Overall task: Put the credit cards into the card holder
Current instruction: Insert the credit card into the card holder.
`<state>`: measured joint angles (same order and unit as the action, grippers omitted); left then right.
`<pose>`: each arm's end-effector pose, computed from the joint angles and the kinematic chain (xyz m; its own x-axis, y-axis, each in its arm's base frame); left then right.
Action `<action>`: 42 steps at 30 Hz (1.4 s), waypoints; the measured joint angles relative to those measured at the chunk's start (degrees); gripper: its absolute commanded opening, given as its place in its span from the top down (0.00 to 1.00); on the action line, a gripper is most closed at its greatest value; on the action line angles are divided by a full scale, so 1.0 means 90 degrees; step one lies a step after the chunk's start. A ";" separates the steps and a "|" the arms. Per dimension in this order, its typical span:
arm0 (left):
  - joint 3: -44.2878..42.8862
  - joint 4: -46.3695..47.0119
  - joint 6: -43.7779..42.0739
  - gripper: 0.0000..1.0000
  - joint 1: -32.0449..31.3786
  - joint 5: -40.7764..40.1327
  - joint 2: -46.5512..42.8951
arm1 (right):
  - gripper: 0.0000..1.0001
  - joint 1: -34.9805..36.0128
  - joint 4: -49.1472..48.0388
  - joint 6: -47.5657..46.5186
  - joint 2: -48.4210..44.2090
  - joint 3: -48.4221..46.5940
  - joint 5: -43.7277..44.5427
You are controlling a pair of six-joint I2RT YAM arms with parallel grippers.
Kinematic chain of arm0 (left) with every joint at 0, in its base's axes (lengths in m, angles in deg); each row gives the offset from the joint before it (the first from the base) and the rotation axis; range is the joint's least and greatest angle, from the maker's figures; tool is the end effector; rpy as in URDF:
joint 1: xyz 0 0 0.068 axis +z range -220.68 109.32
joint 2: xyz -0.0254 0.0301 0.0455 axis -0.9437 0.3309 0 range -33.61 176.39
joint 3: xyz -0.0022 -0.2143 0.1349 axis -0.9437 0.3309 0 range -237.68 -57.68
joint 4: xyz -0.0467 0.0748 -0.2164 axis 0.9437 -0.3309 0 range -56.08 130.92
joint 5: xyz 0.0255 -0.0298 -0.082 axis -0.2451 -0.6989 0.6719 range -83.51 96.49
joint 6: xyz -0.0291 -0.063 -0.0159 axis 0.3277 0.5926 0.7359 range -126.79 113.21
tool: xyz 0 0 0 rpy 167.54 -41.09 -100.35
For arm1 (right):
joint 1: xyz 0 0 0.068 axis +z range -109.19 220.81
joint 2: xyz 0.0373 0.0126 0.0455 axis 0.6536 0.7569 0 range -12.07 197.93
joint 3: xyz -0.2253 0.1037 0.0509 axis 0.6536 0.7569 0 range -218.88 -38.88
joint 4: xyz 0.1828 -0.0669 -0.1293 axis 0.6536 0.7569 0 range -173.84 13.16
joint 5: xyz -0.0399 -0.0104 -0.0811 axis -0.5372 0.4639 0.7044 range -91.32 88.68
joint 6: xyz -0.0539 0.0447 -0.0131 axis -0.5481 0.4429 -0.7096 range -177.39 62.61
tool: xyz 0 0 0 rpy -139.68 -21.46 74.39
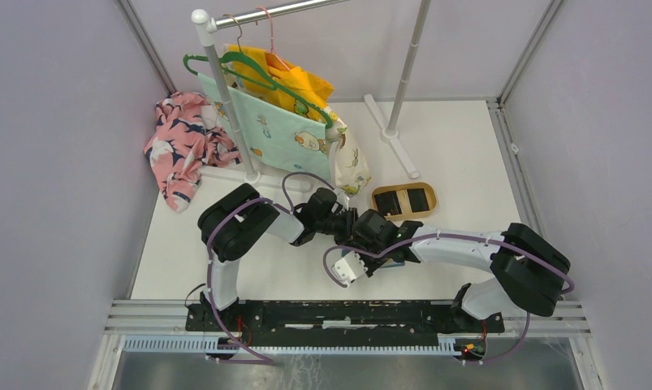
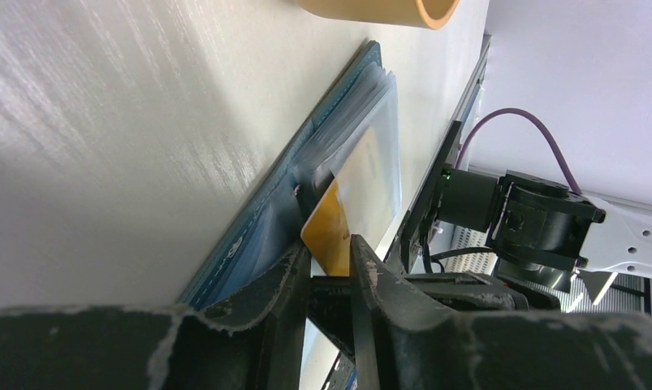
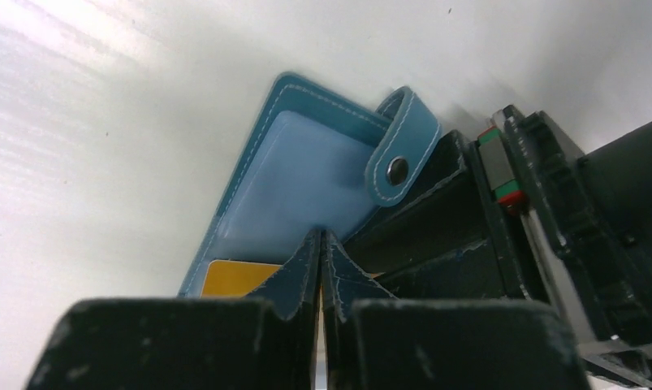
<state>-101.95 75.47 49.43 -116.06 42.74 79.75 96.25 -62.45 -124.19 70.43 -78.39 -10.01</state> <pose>0.2207 -0.2730 0.0890 -0.9829 0.0416 -0.1793 0.1783 0.4576 -0.8711 0.1308 0.2056 0.1332 0.5809 -0.7584 -0.2957 -0.8054 -0.4828 -0.3439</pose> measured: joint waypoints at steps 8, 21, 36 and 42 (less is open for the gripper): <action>-0.0022 0.0049 -0.0002 0.61 0.0000 0.0007 0.0000 | 0.95 -0.0532 0.0301 -0.0228 -0.0474 0.0260 -0.0245; 0.0073 -0.0041 -0.0012 0.52 -0.0012 -0.0211 -0.0260 | 0.90 -0.1367 0.0792 -0.0420 -0.1112 0.0376 -0.1192; 0.1214 -0.0627 -0.0974 0.46 -0.0012 -0.0925 -0.2827 | 0.77 -0.3254 0.1042 -0.0481 -0.2560 0.0670 -0.2929; 0.1812 -0.1139 -0.1877 0.45 -0.0012 -0.1421 -0.4345 | 0.76 -0.3512 0.0848 -0.0442 -0.2453 0.0865 -0.2329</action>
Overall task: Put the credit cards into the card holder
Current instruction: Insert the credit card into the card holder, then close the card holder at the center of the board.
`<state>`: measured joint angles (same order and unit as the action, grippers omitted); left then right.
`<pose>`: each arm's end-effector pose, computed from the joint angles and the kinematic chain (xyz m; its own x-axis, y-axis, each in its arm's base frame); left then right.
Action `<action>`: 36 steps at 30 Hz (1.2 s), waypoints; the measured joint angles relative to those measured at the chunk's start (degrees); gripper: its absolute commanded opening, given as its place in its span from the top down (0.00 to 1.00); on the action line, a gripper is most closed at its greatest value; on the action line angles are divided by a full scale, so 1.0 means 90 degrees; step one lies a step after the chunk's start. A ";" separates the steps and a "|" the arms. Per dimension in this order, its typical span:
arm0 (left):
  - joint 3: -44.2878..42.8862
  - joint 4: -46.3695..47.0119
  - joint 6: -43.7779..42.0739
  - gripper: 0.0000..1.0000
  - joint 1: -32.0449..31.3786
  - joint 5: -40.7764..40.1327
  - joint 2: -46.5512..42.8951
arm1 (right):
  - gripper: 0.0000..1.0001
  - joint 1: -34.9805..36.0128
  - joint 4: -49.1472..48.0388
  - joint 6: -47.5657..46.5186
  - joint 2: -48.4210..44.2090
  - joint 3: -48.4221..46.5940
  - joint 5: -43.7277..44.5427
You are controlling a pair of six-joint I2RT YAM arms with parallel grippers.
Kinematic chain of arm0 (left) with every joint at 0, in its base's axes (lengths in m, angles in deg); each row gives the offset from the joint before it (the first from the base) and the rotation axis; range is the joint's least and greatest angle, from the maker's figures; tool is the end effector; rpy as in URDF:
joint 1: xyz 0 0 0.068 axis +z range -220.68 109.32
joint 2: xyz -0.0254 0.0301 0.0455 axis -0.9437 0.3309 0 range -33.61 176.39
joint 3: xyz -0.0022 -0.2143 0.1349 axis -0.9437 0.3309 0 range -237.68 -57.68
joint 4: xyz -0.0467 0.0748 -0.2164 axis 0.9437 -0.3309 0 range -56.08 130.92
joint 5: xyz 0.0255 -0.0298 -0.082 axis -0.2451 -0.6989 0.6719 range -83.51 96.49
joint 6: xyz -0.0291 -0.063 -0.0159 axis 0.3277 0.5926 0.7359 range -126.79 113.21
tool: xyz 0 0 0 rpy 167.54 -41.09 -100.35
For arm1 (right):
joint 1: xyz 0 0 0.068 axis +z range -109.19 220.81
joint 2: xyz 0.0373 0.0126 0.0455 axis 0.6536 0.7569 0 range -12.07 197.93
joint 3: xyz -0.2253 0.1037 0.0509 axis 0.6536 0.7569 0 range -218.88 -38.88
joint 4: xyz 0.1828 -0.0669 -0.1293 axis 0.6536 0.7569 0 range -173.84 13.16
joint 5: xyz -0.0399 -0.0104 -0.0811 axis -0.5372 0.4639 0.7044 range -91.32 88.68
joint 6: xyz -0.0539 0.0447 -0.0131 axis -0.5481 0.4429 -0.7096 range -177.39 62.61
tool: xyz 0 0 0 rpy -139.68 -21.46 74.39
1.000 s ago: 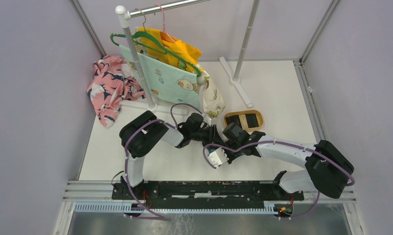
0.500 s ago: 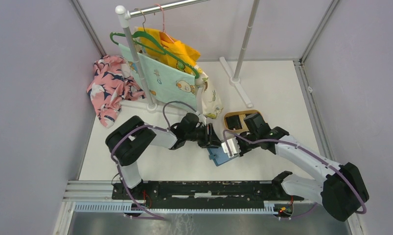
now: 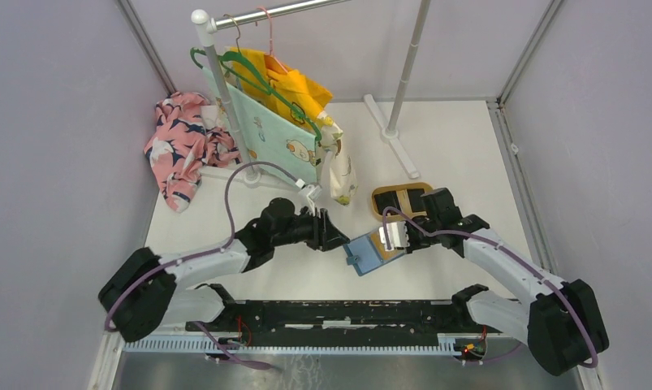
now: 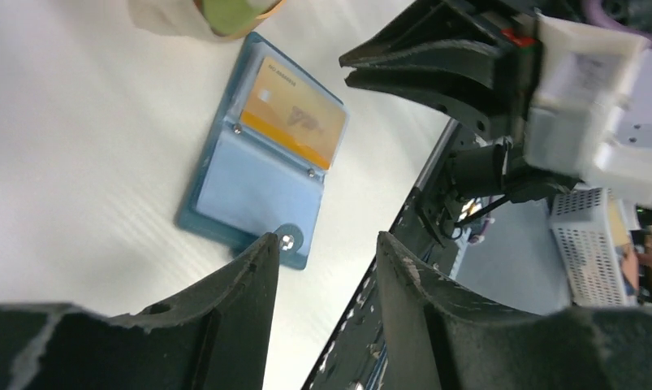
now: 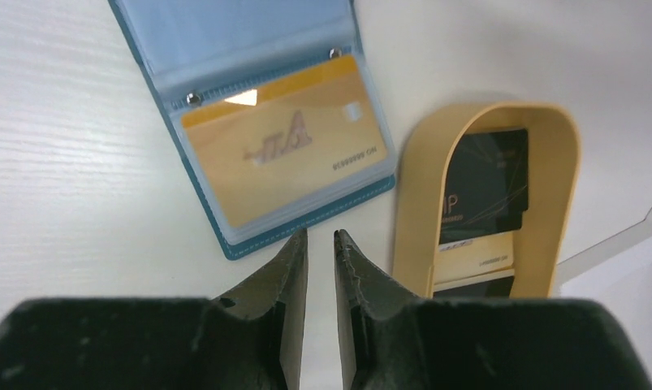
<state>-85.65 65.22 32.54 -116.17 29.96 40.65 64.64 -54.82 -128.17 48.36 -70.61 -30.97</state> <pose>0.1686 -0.2048 0.1862 -0.7817 -0.0342 -0.6227 0.5398 0.4629 -0.7031 0.1566 0.1009 0.1690 0.3053 -0.7622 -0.5708 -0.9253 -0.0960 -0.3668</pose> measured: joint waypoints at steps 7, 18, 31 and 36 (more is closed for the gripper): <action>0.0563 -0.0848 -0.0780 0.14 0.0000 -0.1078 -0.1899 | 0.76 -0.0141 -0.0124 0.0002 0.0583 0.0078 0.0670; 0.0714 -0.1319 -0.0891 0.09 0.0000 -0.1819 -0.1066 | 0.77 -0.0155 -0.0151 -0.0007 0.1287 0.0024 0.0576; 0.0957 -0.1630 -0.0884 0.08 -0.2079 -0.4027 -0.1661 | 0.77 0.0537 -0.0124 0.0015 0.1693 -0.0121 -0.0457; 0.0384 -0.2302 -0.0879 0.08 -0.2261 -0.5302 -0.0743 | 0.77 0.0593 -0.0124 0.0053 0.1712 -0.0129 -0.0495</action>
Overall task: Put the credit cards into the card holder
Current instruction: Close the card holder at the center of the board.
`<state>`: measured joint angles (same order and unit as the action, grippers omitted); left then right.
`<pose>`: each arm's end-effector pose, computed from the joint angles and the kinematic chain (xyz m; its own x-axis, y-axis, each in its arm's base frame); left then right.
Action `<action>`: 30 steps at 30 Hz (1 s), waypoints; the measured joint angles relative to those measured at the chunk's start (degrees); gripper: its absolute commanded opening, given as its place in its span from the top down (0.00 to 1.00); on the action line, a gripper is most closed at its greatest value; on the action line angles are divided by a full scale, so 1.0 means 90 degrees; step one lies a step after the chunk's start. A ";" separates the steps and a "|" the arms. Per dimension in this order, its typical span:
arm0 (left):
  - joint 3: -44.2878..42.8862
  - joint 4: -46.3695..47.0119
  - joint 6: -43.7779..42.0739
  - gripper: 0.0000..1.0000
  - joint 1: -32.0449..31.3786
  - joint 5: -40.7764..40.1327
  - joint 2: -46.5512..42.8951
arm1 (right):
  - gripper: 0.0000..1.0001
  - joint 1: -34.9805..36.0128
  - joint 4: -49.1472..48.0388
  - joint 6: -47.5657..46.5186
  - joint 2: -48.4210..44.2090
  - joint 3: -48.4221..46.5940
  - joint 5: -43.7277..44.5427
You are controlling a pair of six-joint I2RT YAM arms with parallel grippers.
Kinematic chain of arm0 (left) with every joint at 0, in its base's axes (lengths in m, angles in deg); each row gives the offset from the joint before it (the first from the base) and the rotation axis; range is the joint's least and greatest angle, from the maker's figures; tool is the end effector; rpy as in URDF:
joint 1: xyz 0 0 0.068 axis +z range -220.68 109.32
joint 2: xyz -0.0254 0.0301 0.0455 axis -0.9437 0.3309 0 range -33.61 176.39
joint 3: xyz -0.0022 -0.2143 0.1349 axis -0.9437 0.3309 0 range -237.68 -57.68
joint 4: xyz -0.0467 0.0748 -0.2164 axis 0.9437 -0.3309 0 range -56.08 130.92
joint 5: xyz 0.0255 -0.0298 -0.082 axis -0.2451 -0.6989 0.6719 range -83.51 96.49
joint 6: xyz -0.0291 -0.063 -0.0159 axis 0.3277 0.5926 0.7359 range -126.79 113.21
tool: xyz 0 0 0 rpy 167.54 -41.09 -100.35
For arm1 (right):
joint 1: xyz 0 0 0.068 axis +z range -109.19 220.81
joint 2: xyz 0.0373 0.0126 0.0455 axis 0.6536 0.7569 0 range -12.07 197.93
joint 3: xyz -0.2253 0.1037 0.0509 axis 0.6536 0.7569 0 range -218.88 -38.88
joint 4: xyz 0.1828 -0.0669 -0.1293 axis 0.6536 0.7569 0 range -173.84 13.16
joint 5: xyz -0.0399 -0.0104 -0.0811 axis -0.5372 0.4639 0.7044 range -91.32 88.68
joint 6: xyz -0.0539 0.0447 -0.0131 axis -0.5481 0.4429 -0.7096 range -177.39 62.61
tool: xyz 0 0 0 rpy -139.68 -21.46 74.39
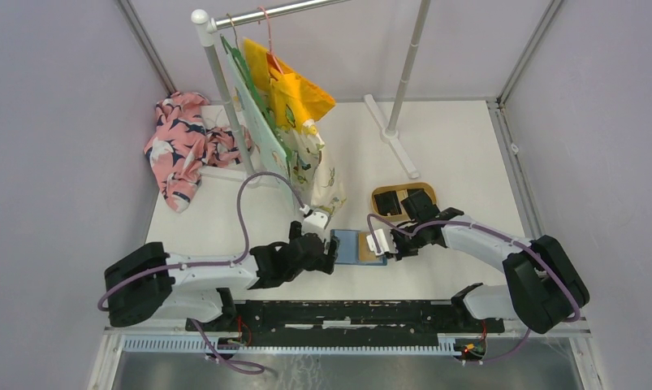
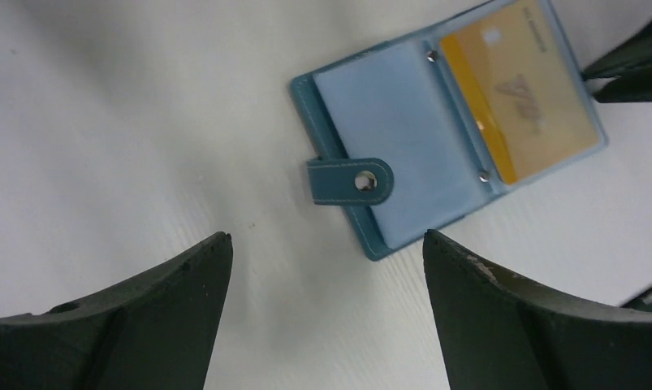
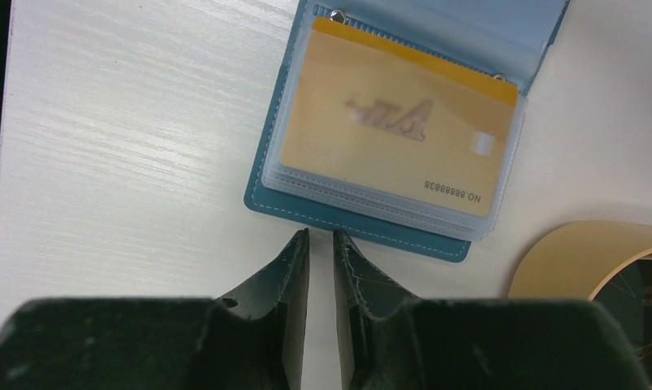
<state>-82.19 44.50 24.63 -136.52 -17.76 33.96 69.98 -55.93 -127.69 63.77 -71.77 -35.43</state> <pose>0.1134 -0.1941 0.1548 -0.5881 0.1497 -0.7948 0.4635 0.8677 -0.1796 0.1577 0.1257 0.1312 0.2531 -0.7514 -0.6094 -0.9667 -0.2201 -0.1303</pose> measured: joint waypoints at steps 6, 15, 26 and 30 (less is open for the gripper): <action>-0.0799 -0.0442 0.0000 0.21 -0.0121 -0.0707 0.1066 | 0.77 0.0000 -0.0002 0.0027 0.0000 0.0000 0.0005; -0.1173 -0.0529 0.0007 0.54 -0.0146 -0.0801 0.1768 | 0.77 0.0007 -0.0002 0.0051 0.0000 0.0000 0.0005; -0.1367 -0.0578 0.0017 0.98 -0.0155 -0.0857 0.1919 | 0.77 0.0051 0.0000 0.0053 0.0000 0.0000 0.0000; -0.1384 -0.0588 0.0012 0.98 -0.0155 -0.0903 0.1909 | 0.78 0.0053 -0.0005 0.0109 0.0000 0.0000 -0.0024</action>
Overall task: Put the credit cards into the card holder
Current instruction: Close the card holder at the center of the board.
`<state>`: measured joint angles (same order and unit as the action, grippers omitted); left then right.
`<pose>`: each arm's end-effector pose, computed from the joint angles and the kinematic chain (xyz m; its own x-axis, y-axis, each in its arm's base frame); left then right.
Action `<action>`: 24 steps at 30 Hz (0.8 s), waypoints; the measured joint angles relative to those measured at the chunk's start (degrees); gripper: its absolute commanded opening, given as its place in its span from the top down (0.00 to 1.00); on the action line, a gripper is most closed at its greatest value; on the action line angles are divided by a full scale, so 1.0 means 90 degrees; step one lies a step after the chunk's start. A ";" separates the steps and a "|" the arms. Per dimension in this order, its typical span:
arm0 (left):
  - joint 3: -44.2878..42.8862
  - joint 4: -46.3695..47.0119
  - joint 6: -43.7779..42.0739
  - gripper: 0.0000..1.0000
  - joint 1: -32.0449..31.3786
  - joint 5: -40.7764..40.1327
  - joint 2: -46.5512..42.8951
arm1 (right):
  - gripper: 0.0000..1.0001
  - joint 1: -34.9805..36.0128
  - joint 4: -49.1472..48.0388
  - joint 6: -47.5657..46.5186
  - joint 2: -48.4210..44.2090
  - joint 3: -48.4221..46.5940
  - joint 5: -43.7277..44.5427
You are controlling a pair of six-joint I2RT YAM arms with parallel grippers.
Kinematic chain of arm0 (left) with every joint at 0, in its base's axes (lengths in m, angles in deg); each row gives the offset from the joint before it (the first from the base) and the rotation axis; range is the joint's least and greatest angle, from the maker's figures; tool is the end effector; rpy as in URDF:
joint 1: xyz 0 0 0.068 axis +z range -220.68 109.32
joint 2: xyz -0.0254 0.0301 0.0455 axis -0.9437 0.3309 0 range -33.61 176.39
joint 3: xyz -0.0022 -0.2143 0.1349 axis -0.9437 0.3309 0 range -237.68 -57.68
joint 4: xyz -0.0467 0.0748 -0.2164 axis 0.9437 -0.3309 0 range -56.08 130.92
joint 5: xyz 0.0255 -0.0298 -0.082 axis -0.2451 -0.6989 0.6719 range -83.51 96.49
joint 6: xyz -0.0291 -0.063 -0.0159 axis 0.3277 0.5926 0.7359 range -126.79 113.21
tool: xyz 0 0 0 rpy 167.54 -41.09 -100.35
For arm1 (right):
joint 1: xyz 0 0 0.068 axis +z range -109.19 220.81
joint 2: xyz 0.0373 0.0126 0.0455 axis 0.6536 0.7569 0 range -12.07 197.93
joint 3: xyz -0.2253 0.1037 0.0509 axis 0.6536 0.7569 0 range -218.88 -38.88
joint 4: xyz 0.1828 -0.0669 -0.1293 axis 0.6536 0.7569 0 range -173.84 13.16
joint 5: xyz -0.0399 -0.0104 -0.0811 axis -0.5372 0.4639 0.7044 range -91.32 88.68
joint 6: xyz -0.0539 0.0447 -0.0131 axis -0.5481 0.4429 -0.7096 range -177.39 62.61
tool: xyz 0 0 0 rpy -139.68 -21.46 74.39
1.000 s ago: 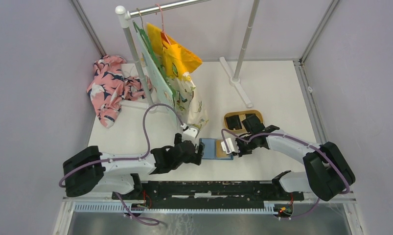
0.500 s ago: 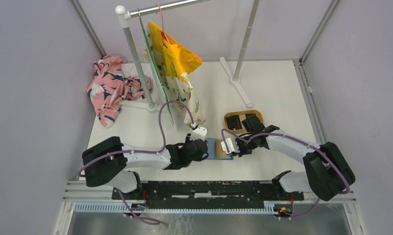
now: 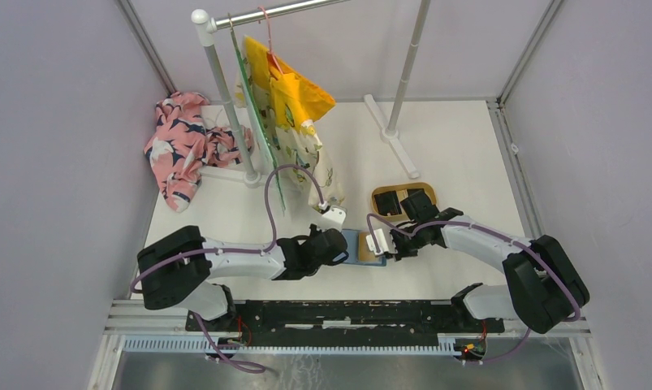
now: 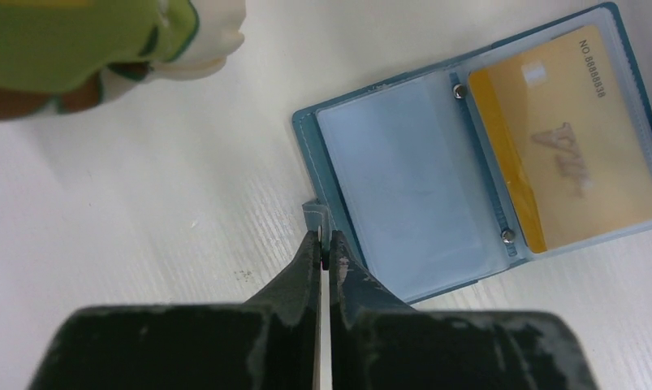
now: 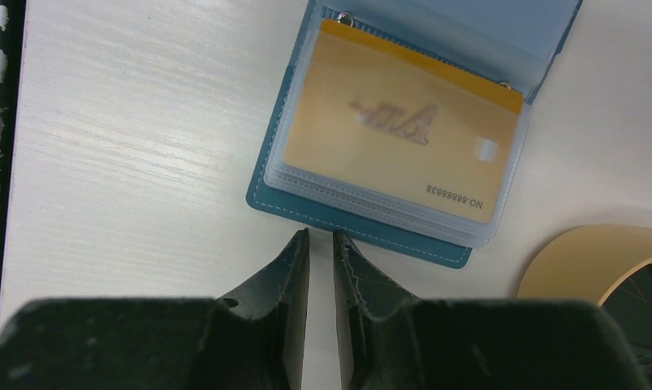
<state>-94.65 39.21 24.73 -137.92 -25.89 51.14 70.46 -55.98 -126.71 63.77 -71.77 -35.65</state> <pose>0.1321 -0.2340 0.1434 -0.5875 0.2591 -0.7666 0.3954 0.9185 0.0075 0.1566 0.1272 0.1314 0.2432 -0.7505 -0.6145 -0.9690 -0.2161 -0.1196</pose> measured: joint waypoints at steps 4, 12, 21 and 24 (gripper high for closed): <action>0.0083 -0.0029 -0.0002 0.98 0.0000 0.0075 -0.0420 | 0.78 0.0007 -0.0022 0.0236 0.0005 0.0002 -0.0097; 0.0401 0.0726 -0.0005 0.98 -0.0002 0.1095 -0.1775 | 0.78 0.0019 -0.0602 0.1413 0.0124 0.0005 -0.0704; 0.0172 0.1855 0.0002 0.98 0.0002 0.2351 -0.0809 | 0.77 -0.0823 -0.0520 0.1746 -0.0277 -0.0165 -0.1268; -0.0032 0.2033 0.0007 0.98 0.0022 0.2652 -0.0585 | 0.77 -0.0971 -0.0525 0.1851 -0.0357 -0.0165 -0.1285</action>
<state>-94.94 57.50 24.80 -137.72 -2.02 45.87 61.72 -60.70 -110.05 60.55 -73.25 -47.21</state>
